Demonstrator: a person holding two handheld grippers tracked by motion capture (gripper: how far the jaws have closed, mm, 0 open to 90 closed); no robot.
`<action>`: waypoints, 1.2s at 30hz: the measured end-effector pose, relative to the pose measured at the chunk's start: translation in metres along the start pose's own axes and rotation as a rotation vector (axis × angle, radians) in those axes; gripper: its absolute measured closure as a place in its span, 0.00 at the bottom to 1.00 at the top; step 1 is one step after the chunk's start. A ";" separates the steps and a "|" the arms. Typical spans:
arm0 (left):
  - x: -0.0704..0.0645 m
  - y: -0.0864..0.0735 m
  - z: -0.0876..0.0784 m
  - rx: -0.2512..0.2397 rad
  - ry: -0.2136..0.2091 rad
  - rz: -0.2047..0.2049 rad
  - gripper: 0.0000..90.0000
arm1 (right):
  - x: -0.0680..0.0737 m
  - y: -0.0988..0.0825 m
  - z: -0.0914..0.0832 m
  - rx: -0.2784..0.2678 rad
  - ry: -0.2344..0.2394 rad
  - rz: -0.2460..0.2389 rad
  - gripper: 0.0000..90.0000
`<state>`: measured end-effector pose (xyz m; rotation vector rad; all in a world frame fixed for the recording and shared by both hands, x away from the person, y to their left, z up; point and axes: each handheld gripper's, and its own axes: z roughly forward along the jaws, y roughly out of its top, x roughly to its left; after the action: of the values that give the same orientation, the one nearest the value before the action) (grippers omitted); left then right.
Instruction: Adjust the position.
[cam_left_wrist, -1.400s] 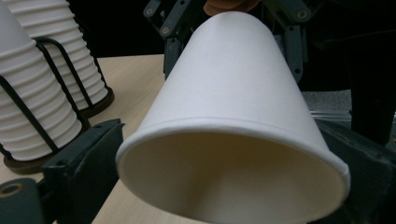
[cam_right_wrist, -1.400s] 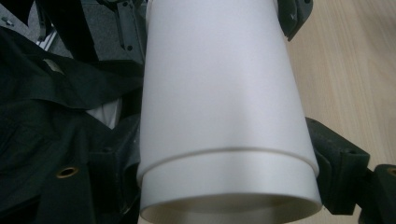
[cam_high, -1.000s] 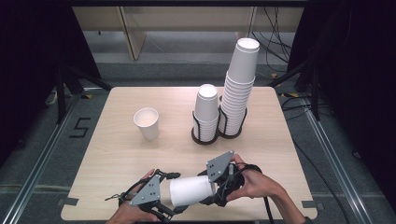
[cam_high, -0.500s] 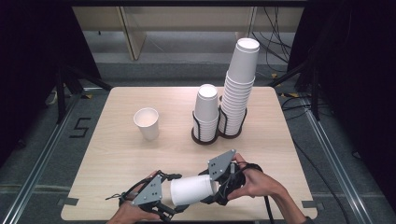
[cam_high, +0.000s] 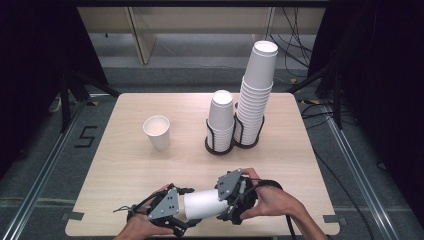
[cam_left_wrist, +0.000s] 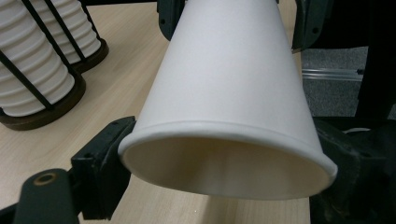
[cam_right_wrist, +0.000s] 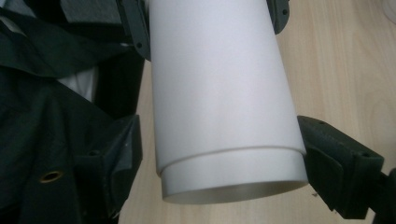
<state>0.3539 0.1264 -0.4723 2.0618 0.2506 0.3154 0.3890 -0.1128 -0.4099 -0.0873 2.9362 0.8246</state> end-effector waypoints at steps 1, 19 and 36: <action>-0.001 0.000 0.001 0.009 -0.001 0.003 0.17 | 0.000 0.003 0.002 0.043 -0.037 -0.054 0.20; -0.005 0.003 0.003 0.024 0.007 0.021 0.15 | 0.005 0.021 0.031 0.160 -0.090 -0.214 0.26; 0.010 -0.005 -0.009 -0.257 0.020 -0.172 0.07 | -0.021 -0.015 -0.003 -0.270 0.056 0.002 0.26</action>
<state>0.3598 0.1391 -0.4709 1.7717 0.3774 0.2489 0.4107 -0.1263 -0.4131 -0.1271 2.8561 1.2332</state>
